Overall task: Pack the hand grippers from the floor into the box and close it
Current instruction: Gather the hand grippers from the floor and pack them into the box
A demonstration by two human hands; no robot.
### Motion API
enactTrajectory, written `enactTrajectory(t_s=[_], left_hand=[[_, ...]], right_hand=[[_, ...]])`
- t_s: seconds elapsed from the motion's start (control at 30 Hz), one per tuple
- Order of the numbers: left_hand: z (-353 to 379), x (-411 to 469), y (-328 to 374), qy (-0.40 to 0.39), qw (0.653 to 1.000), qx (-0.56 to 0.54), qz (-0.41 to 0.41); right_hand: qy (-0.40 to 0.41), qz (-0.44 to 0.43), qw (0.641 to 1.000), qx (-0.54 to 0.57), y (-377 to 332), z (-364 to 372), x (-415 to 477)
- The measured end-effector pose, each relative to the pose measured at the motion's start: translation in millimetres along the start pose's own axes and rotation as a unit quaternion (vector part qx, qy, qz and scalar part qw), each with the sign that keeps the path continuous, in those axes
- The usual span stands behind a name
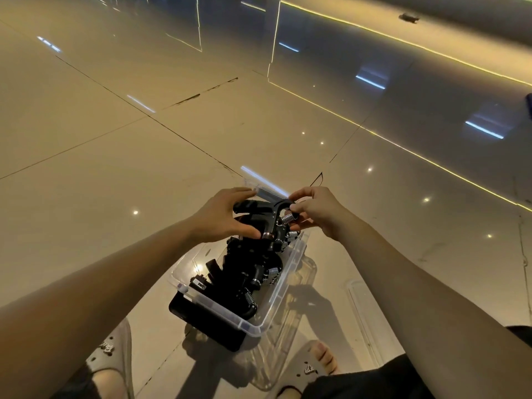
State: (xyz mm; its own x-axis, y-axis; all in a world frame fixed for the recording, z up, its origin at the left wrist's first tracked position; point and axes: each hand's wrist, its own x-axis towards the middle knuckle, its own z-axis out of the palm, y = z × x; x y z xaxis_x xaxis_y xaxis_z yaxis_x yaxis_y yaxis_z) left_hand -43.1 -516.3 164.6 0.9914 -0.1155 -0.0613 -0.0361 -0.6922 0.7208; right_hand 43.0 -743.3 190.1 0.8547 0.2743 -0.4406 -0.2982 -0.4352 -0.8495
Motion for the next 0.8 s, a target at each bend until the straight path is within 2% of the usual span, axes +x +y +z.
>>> enactTrajectory(t_s=[0.07,0.17,0.3,0.47,0.6,0.8], left_hand=[[2.0,1.4,-12.9,-0.026,1.000,-0.002,0.002],[8.3,3.2,-27.9,-0.011,0.999,0.032,0.008],[17.4,6.3,-37.4,-0.006,0.997,0.066,0.027],[33.2,5.1,-45.6,-0.029,0.996,0.076,0.029],[44.9,3.3,-55.6,-0.049,0.995,0.092,0.009],[50.8,6.6,-63.2,-0.062,0.991,0.120,0.008]], right_hand=[[-0.017,-0.007,1.000,0.000,7.0,-2.8,-0.7],[-0.044,-0.009,0.999,0.003,18.2,-6.9,-3.5],[-0.020,-0.009,1.000,0.002,40.3,-7.5,-4.6],[0.039,-0.009,0.993,-0.112,63.9,-13.0,-4.6],[0.054,0.014,0.958,-0.282,84.6,-4.6,-7.4],[0.021,0.012,0.954,-0.298,96.2,4.9,-14.4]])
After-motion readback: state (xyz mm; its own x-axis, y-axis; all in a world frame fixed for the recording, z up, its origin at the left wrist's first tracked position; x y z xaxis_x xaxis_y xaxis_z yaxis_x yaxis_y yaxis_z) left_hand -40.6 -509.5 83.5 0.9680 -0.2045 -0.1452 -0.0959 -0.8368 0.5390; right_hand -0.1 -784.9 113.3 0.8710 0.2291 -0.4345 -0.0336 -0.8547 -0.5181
